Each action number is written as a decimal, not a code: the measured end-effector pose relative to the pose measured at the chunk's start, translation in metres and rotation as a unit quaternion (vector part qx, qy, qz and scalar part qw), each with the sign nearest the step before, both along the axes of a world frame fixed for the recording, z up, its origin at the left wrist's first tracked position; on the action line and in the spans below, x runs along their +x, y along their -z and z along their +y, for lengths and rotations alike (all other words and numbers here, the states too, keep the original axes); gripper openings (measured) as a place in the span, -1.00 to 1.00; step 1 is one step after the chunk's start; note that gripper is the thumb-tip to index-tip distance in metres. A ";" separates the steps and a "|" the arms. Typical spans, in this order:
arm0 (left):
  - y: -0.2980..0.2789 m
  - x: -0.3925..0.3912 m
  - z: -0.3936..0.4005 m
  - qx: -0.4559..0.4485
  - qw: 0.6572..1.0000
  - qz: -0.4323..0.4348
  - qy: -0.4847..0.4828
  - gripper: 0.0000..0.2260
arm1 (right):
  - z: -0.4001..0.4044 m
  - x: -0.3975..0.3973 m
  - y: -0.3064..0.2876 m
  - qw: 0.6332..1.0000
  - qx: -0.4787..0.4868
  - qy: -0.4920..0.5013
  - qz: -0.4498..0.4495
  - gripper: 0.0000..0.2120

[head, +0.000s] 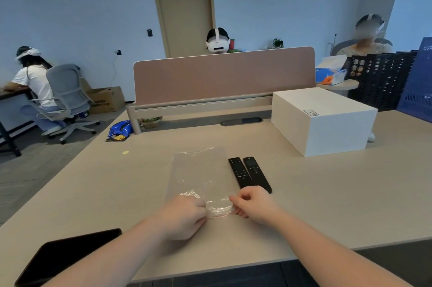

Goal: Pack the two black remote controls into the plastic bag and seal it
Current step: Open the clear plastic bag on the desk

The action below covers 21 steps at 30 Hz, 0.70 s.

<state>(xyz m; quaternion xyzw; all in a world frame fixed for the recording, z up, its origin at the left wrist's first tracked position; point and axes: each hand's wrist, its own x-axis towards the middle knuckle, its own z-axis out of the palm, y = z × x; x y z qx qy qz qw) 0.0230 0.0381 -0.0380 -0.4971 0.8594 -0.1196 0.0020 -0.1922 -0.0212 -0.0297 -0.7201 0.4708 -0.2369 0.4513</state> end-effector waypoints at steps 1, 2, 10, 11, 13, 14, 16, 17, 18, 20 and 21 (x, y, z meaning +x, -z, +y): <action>-0.001 -0.001 0.000 0.004 1.000 -0.010 -0.004 -0.74 | 0.000 0.000 0.000 1.000 -0.013 0.003 0.005 -0.72; -0.003 -0.005 0.002 0.007 1.000 -0.008 -0.015 -0.74 | 0.000 -0.001 -0.001 1.000 -0.024 0.008 0.008 -0.73; -0.004 -0.019 -0.002 0.030 0.926 0.289 -0.241 -0.85 | 0.017 0.009 -0.011 0.997 0.074 -0.024 0.018 -0.71; -0.003 -0.021 -0.003 0.034 0.914 0.322 -0.244 -0.86 | 0.017 0.013 -0.012 0.997 0.076 -0.026 0.022 -0.71; -0.004 -0.029 -0.005 0.035 0.898 0.366 -0.241 -0.87 | 0.016 0.018 -0.014 0.996 0.090 -0.018 0.008 -0.69; -0.005 -0.033 -0.006 0.036 0.893 0.381 -0.238 -0.87 | 0.015 0.020 -0.015 0.995 0.099 -0.012 -0.002 -0.68; -0.008 -0.038 -0.008 0.037 0.884 0.400 -0.237 -0.87 | 0.013 0.023 -0.017 0.993 0.113 0.000 -0.021 -0.68; -0.009 -0.039 -0.010 0.038 0.882 0.404 -0.239 -0.88 | 0.012 0.024 -0.017 0.993 0.114 0.005 -0.030 -0.69; -0.010 -0.040 -0.011 0.041 0.881 0.405 -0.239 -0.88 | 0.011 0.024 -0.016 0.993 0.114 0.007 -0.039 -0.70; -0.009 -0.041 -0.011 0.055 0.884 0.397 -0.239 -0.90 | 0.011 0.025 -0.013 0.992 0.114 0.009 -0.054 -0.76; -0.008 -0.041 -0.011 0.064 0.886 0.390 -0.242 -0.92 | 0.010 0.025 -0.011 0.992 0.111 0.008 -0.055 -0.78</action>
